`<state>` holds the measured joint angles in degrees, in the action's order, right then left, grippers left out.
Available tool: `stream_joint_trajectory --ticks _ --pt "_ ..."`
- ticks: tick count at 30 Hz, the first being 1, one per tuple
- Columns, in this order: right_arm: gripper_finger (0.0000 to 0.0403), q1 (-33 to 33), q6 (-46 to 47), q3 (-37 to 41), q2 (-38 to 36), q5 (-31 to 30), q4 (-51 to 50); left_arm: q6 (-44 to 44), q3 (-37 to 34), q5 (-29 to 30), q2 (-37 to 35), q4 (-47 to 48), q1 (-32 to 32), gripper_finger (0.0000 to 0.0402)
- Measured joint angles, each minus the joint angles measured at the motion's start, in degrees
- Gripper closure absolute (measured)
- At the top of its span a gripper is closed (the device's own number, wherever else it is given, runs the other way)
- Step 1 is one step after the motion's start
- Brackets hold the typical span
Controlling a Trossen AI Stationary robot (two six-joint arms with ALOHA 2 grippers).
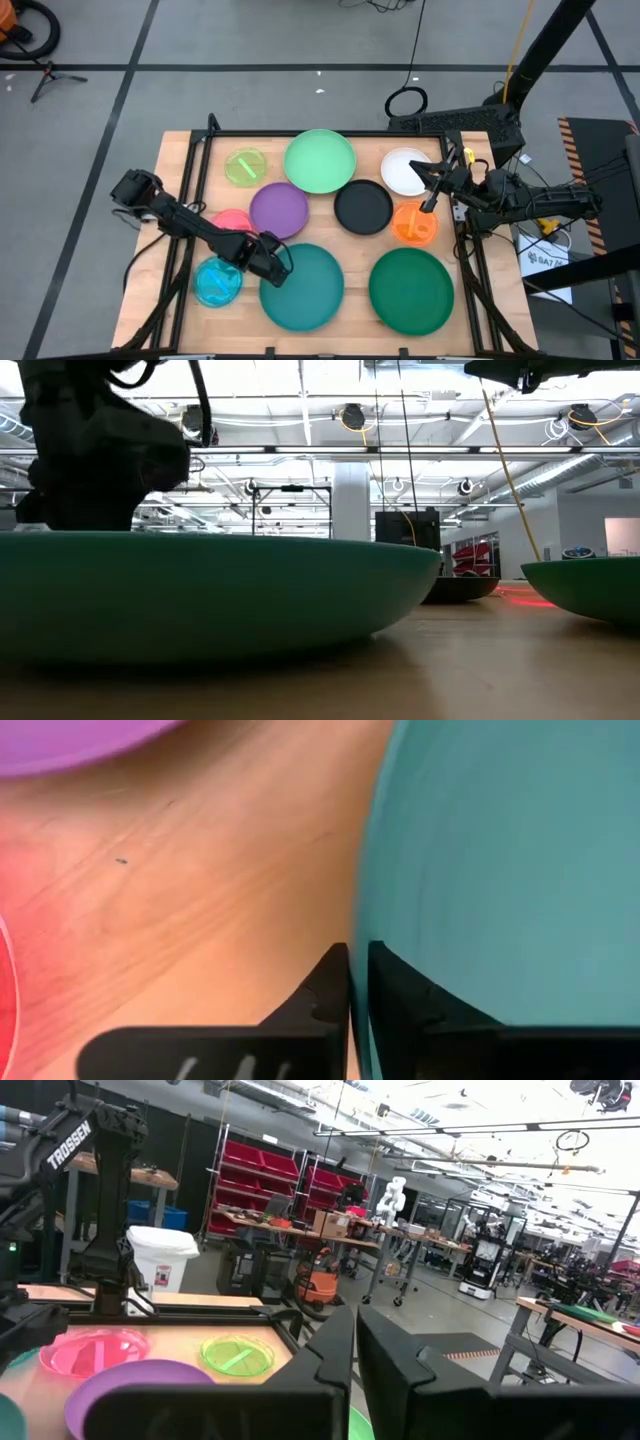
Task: Stack plastic plates
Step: Stack the blue plate on top of the green plate
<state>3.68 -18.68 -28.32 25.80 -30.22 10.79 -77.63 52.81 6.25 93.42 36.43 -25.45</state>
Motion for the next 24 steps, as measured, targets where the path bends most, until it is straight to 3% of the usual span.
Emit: stream_joint_trajectory --ticks 8,14,24 --pt "0.0390 0.0 0.1 0.0 0.0 0.0 -0.5 7.6 4.8 1.5 -4.9 5.8 2.7 0.0383" --pt "0.0390 0.0 1.4 0.0 0.0 0.0 -1.7 12.6 10.1 7.3 -7.9 14.1 5.2 0.0383" --pt "0.0390 0.0 6.6 0.0 0.2 0.2 -7.5 32.5 28.5 11.5 -8.2 28.2 14.8 0.0383"
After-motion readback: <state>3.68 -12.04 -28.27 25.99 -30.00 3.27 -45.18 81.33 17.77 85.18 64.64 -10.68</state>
